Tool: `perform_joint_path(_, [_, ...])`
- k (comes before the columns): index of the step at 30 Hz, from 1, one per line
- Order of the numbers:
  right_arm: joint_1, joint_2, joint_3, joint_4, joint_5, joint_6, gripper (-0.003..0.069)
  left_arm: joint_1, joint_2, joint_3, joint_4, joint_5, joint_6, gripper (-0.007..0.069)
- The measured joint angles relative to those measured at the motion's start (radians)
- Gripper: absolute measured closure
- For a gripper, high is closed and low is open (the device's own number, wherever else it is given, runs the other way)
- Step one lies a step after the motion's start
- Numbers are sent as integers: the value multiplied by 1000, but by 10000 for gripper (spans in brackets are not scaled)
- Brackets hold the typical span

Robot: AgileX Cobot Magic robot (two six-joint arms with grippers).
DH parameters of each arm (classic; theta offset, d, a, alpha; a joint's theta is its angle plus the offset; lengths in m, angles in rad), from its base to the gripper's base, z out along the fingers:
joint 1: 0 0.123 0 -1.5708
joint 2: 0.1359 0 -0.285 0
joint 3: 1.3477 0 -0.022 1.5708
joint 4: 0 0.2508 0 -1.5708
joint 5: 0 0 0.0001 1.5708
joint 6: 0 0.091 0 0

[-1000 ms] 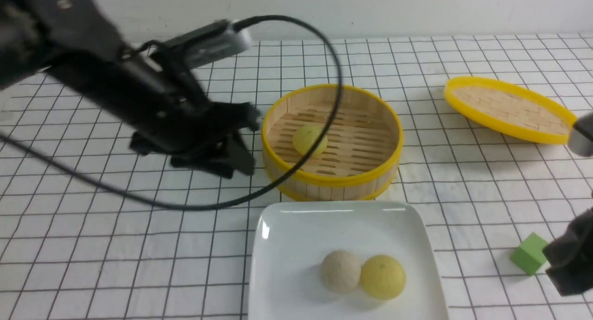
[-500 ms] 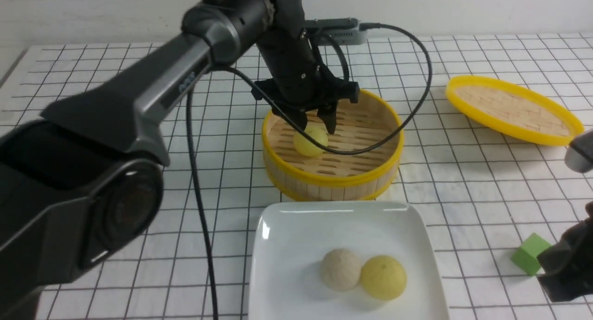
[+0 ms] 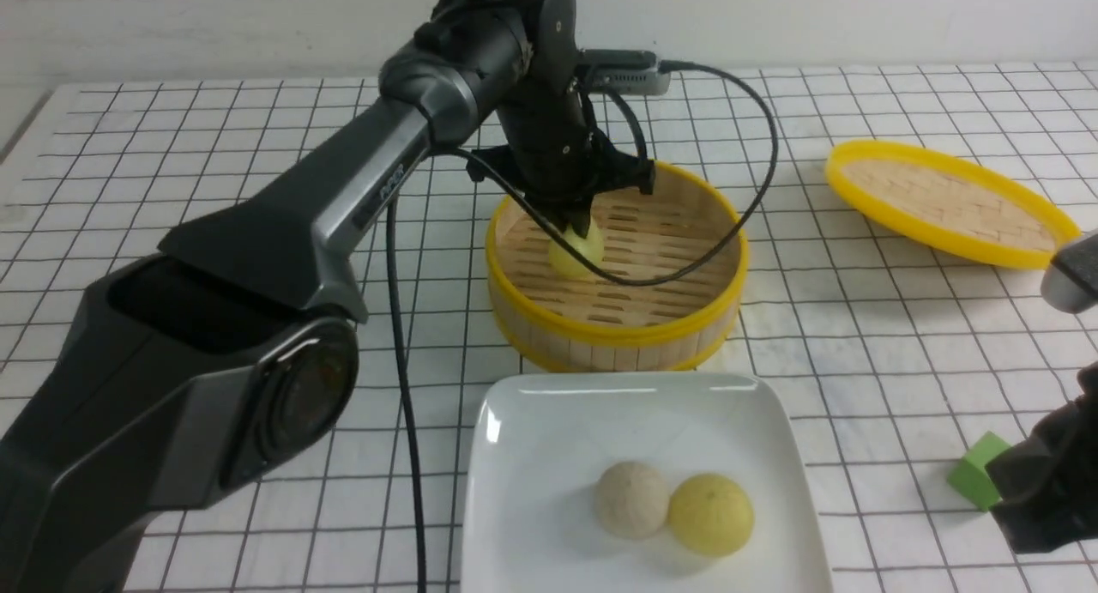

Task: Put the steamed buns into the plate on the white-black tablecloth.
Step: 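Reach into the bamboo steamer and grasp a bun with the left gripper, then carry the bun from the bamboo steamer to the plate with the left gripper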

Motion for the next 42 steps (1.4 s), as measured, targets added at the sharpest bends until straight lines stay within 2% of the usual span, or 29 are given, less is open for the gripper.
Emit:
perform_joint_path(5, [0,0,0,0,2,0,668,0,-191,32,-7,-1,2,601])
perform_joint_path(8, [0,0,0,1,11,0,667,-7,-368,215,-15,-4,12,601])
perform_joint_path(13, [0,0,0,5,21,0,664,-76,-572,684,-15,0,15,599])
perform_joint_path(17, [0,0,0,8,21,0,660,-155,-578,942,-17,-71,-16,568])
perform_joint_path(19, [0,0,0,8,21,0,659,-173,-568,990,-15,-109,-34,547])
perform_joint_path(23, [0,-1,0,8,34,0,658,-189,-532,1039,8,-187,-129,395])
perform_joint_path(28, [0,-79,-8,8,145,0,657,-188,-531,1041,18,-214,-150,198])
perform_joint_path(29, [0,-85,-10,8,151,1,657,-188,-531,1041,18,-214,-150,198])
perform_joint_path(30, [0,-159,-17,7,203,1,657,-188,-531,1041,18,-215,-150,152])
perform_joint_path(32, [0,-244,-20,2,238,5,656,-188,-531,1041,19,-217,-151,125])
perform_joint_path(35, [0,-394,-21,-9,261,24,654,-188,-531,1041,19,-218,-151,109])
perform_joint_path(36, [0,-462,-13,-15,244,35,654,-188,-531,1041,19,-219,-151,107])
perform_joint_path(40, [0,-743,121,-24,-118,74,652,-188,-531,1041,20,-221,-151,111])
perform_joint_path(41, [0,-753,121,-24,-140,74,652,-188,-531,1041,20,-221,-152,112])
perform_joint_path(42, [0,-818,206,-26,-297,74,652,-188,-531,1041,20,-221,-153,119])
